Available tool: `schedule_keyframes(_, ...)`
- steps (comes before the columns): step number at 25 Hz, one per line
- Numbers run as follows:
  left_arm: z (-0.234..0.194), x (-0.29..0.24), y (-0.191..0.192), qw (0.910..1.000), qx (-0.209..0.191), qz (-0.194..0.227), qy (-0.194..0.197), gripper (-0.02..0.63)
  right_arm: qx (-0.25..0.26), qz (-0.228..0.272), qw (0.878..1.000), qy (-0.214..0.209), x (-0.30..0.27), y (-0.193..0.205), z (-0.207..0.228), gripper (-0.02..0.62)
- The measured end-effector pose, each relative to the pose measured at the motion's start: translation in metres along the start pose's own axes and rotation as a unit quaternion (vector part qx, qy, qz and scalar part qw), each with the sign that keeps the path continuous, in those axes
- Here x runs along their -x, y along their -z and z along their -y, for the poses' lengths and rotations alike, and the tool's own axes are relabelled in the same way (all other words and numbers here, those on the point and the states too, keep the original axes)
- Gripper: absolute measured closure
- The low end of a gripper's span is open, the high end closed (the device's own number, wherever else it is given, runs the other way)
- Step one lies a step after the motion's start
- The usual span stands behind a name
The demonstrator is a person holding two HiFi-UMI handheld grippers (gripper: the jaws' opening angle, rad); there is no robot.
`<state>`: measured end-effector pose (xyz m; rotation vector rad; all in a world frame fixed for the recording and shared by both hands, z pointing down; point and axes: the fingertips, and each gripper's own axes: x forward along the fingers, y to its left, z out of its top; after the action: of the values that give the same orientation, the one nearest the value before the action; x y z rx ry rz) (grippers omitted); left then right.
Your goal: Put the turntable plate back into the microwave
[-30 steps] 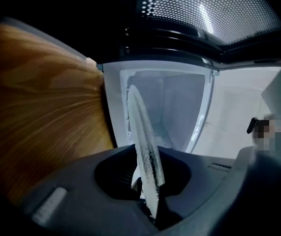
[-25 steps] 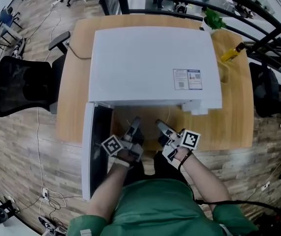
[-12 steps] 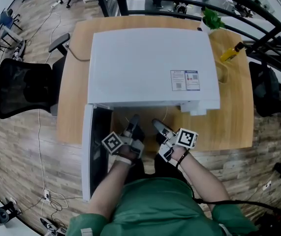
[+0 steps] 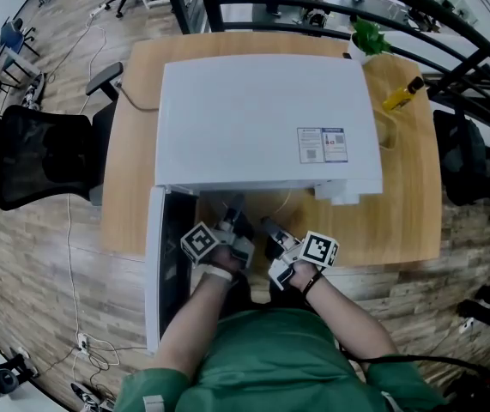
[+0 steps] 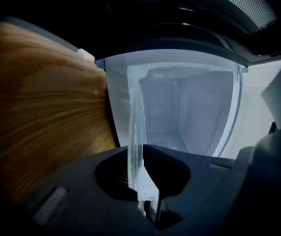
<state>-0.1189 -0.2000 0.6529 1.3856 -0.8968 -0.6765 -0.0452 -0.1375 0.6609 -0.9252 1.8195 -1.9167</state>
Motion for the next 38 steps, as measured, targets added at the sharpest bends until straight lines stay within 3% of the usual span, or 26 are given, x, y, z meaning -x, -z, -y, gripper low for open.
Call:
schedule_keyframes(4,-0.003,0.001,0.005,0.9987,-0.035,-0.031,-0.02,0.548,-0.019,0.018,1.0,-0.002,-0.002,-0.007,0.001,0.551)
schedule_keyframes(8,0.0,0.013,0.02,0.9968,-0.05,-0.059,-0.019,0.474,-0.033,0.031,0.999,0.0,-0.006,-0.016,0.003,0.551)
schedule_keyframes(15,-0.002,0.035,0.037,0.9931,-0.071,-0.085,-0.038,0.47,-0.053,0.054,0.997,-0.016,-0.017,-0.035,-0.001,0.552)
schedule_keyframes(18,0.0,0.033,0.032,0.9879,-0.118,-0.091,-0.042,0.483,-0.046,0.055,0.997,-0.019,-0.023,-0.041,-0.003,0.552)
schedule_keyframes(21,0.001,0.026,0.026,0.9921,-0.092,-0.073,-0.045,0.551,-0.028,0.049,0.998,-0.018,-0.026,-0.043,-0.005,0.548)
schedule_keyframes(23,0.001,0.021,0.023,0.9934,-0.082,-0.066,-0.046,0.555,-0.017,0.045,0.999,-0.01,-0.024,-0.043,-0.006,0.478)
schedule_keyframes(25,0.001,0.016,0.017,0.9939,-0.081,-0.058,-0.046,0.558,-0.003,0.048,0.999,0.003,-0.019,-0.045,-0.005,0.462)
schedule_keyframes(31,0.004,0.006,0.014,0.994,-0.083,-0.058,-0.042,0.558,0.024,0.065,0.997,0.036,-0.013,-0.062,-0.005,0.546)
schedule_keyframes(38,0.002,0.001,0.008,0.9938,-0.081,-0.054,-0.055,0.561,0.031,0.068,0.996,0.053,-0.022,-0.068,-0.006,0.554)
